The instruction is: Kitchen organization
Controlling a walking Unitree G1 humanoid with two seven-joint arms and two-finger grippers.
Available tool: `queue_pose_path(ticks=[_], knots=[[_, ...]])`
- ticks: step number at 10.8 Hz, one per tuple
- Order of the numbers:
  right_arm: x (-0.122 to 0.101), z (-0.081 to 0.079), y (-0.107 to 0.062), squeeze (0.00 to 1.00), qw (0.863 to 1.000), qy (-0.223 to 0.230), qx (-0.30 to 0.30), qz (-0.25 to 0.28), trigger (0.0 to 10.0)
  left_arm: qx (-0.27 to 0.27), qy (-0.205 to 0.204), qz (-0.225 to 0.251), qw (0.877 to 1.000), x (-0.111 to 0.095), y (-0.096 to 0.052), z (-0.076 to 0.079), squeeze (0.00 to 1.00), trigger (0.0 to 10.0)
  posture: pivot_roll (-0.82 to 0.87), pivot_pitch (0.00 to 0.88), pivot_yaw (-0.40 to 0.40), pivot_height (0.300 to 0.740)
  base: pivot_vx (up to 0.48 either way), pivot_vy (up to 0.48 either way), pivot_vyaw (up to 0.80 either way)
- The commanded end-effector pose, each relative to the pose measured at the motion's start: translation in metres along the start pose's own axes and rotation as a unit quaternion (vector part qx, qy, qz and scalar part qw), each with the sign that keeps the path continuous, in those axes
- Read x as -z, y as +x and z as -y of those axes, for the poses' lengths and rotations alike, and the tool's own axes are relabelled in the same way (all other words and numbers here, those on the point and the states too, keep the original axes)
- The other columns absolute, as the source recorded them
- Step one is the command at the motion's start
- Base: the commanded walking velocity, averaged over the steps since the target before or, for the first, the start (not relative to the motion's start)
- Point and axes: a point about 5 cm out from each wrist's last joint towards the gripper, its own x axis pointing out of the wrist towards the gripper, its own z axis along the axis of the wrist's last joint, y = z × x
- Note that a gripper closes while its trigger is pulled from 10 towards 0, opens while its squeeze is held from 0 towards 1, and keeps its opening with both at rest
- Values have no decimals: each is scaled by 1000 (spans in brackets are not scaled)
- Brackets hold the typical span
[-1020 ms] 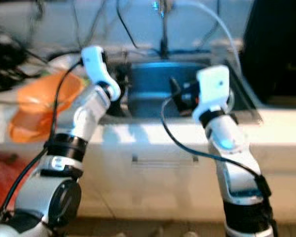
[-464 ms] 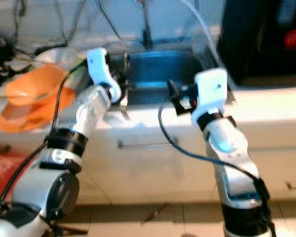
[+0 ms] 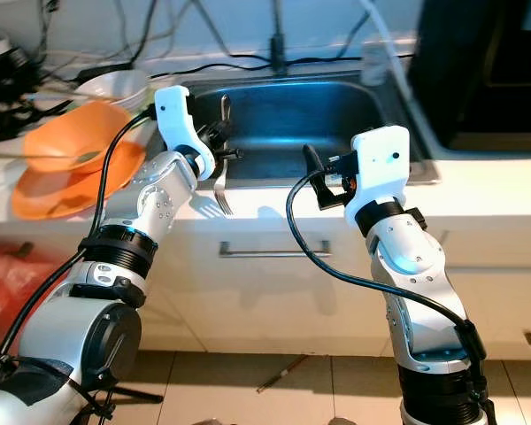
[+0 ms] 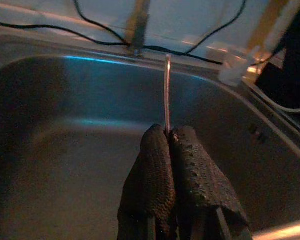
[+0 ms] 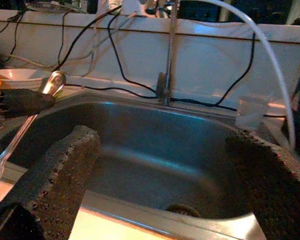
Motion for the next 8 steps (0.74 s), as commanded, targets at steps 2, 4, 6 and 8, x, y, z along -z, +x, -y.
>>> queue_pose_path(ticks=[2, 4, 6, 8], knots=[[-1, -3, 2, 0, 1000, 0, -8, 2, 10000, -7, 5, 19, 1000, -14, 1, -3, 0, 10000, -128, 0, 112, 740, 0, 0, 0], [-2, -1, 3, 0, 1000, -2, -8, 3, 10000, -7, 5, 29, 1000, -19, 1, -4, 0, 9137, -128, 0, 111, 740, 343, 0, 0], [-3, -1, 3, 0, 1000, -3, -8, 5, 10000, -9, 2, 39, 999, -24, 1, -5, 0, 5765, -129, 0, 109, 740, 441, 0, 0], [-4, 0, 5, 0, 1000, -5, -8, 8, 10000, -9, 2, 42, 999, -24, 2, -5, 0, 4941, -131, 0, 109, 740, 450, 0, 0]])
